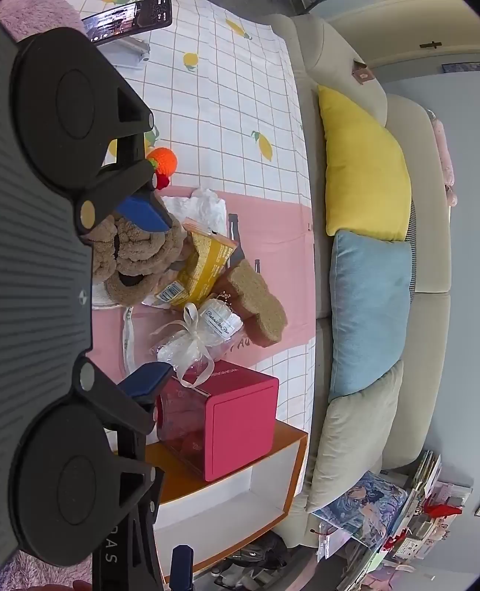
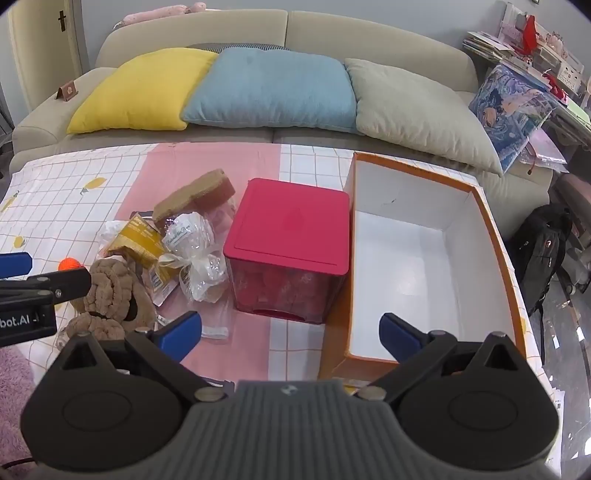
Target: Organize soft objects
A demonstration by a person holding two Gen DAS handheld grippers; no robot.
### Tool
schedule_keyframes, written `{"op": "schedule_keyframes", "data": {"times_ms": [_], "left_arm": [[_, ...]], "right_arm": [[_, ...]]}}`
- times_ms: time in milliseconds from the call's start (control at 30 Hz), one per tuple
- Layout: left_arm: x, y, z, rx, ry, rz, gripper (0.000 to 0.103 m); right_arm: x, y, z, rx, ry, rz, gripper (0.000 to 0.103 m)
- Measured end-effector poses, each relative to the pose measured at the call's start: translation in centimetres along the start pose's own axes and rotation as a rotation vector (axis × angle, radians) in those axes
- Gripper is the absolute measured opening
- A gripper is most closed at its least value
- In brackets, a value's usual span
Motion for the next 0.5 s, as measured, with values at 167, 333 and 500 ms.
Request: {"op": "schedule_keyframes", "data": {"times_ms": [167,333,500], "left_arm": [[0.02,0.00,-0.01,0.005,-0.001,0.004,0.094],[-0.23,-0.12,0.12,0.003,0.002,0.002,0.094],[-0.24,-0.19,0.23,-0.002,0.003,-0.001,0.094]], "right_arm": [[0.18,0.00,-0.01,0.000,0.003,0.011,0.100],[0.08,-0.79,0.04,0.000,-0.003,-0.005,0.100],[-0.12,-0.36,0.07,0.007,-0.004,-0.003,0.100]]}}
Point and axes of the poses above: each gripper's, at about its wrist camera, not at the fingertips, and y roughly against the way its jaws point, z to its right, x to its top, the point moved 7 cm from there along -y, roughly the way its jaws point, and after that the axes turned 10 degrees about -y, right-handed, at the moved point
